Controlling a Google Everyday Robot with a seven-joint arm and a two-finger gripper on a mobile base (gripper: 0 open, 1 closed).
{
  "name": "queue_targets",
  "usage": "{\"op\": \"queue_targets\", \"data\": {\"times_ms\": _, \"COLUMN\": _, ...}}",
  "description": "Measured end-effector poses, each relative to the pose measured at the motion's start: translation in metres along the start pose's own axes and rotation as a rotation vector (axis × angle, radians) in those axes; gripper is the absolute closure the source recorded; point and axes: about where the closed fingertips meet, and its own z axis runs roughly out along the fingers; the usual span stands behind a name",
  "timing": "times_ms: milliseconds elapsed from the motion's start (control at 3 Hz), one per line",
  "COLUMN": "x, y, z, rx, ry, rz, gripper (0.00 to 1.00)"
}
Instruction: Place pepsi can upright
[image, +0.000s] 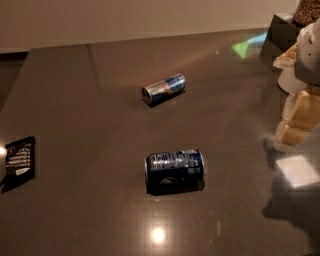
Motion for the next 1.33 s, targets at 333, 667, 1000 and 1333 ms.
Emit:
{"op": "queue_targets", "data": {"times_ms": 333, "x": -0.004, "y": -0.001, "z": -0.001, "rx": 0.000, "ry": 0.004, "rz": 0.000, "gripper": 0.00}}
{"op": "queue_targets", "data": {"times_ms": 667, "x": -0.029, "y": 0.003, "z": 0.005, "rx": -0.022, "ry": -0.009, "rz": -0.039, "gripper": 0.00}}
{"op": "queue_targets", "data": {"times_ms": 1000, "x": -0.056, "y": 0.016, "z": 0.013, "rx": -0.056, "ry": -0.031, "rz": -0.100, "gripper": 0.00}}
{"op": "queue_targets", "data": {"times_ms": 1333, "x": -0.084, "y": 0.038, "z": 0.024, "rx": -0.095, "ry": -0.043, "rz": -0.170, "gripper": 0.00}}
